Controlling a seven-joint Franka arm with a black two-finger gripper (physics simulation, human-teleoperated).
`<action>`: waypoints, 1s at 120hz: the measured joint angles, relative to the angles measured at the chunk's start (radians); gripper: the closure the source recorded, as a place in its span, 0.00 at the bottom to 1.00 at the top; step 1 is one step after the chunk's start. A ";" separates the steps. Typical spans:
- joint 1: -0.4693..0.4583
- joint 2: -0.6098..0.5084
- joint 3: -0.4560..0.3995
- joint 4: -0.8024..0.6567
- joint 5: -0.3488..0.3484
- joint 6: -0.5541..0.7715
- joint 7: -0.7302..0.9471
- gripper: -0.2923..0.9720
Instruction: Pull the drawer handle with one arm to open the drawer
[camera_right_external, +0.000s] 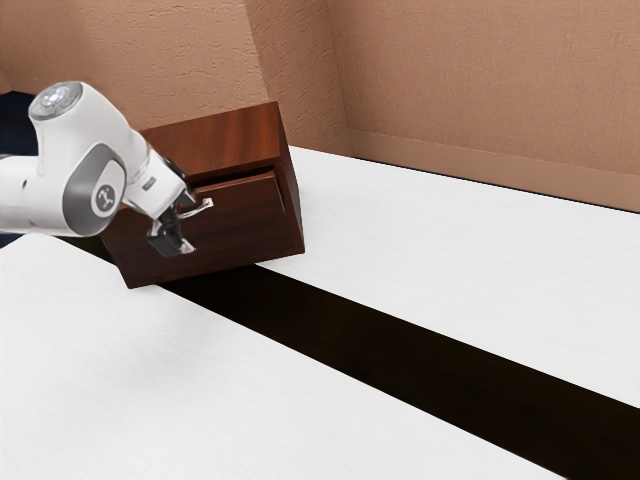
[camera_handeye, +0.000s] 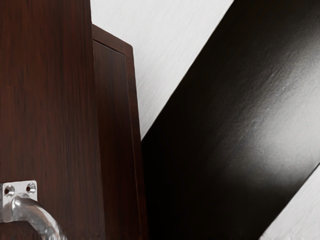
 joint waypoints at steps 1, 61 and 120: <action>0.002 0.000 0.000 0.000 0.000 0.000 0.000 0.26; 0.014 0.034 0.001 0.000 0.000 0.006 -0.011 0.28; 0.009 -0.033 -0.008 -0.081 0.000 0.013 -0.026 0.29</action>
